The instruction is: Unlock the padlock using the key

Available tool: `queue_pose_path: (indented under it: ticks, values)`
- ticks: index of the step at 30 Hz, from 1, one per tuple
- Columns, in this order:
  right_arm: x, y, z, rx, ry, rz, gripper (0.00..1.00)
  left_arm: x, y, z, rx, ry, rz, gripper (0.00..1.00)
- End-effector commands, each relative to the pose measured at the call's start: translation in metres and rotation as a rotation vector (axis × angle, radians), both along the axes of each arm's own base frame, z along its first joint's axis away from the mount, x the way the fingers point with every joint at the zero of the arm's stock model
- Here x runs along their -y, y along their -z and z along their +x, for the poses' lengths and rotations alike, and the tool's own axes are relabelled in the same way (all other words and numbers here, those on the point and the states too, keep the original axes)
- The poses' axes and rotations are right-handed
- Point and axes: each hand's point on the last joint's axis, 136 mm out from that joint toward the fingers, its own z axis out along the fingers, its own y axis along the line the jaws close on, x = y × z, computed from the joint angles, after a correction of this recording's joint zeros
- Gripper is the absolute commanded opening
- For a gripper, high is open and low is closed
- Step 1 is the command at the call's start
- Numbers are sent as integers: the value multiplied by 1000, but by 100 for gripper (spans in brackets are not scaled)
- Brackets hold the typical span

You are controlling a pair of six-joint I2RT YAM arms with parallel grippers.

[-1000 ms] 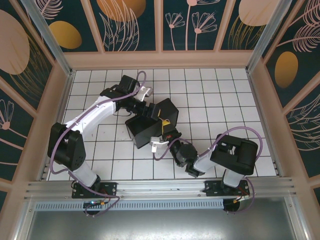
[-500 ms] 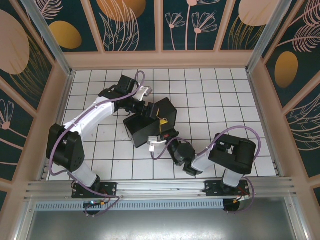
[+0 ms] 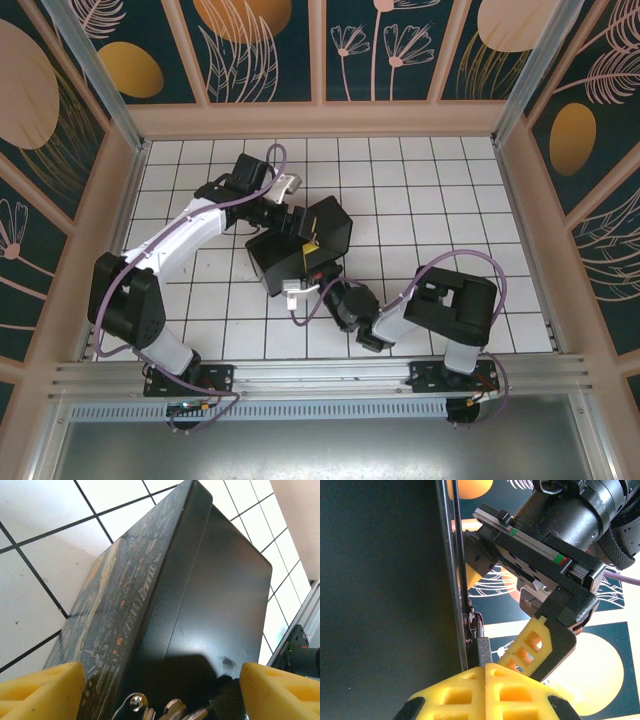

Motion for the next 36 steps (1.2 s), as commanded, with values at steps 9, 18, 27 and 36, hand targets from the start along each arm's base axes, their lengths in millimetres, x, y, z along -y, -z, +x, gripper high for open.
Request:
queue_pose_path:
  ticks: [9, 18, 27, 36]
  values:
    - [48, -54, -4, -33, 10, 333, 0, -7, 7, -18, -79, 28, 17, 79]
    - [72, -116, -5, -140, -7, 703, 0, -1, -32, 14, 12, -9, -30, 85]
    - [142, -164, 47, -1042, -135, 1515, 0, 1, -92, 54, 170, -94, -83, 89]
    - [148, -138, 32, -1798, -304, 1676, 0, 31, -146, 11, 186, 40, -386, 86]
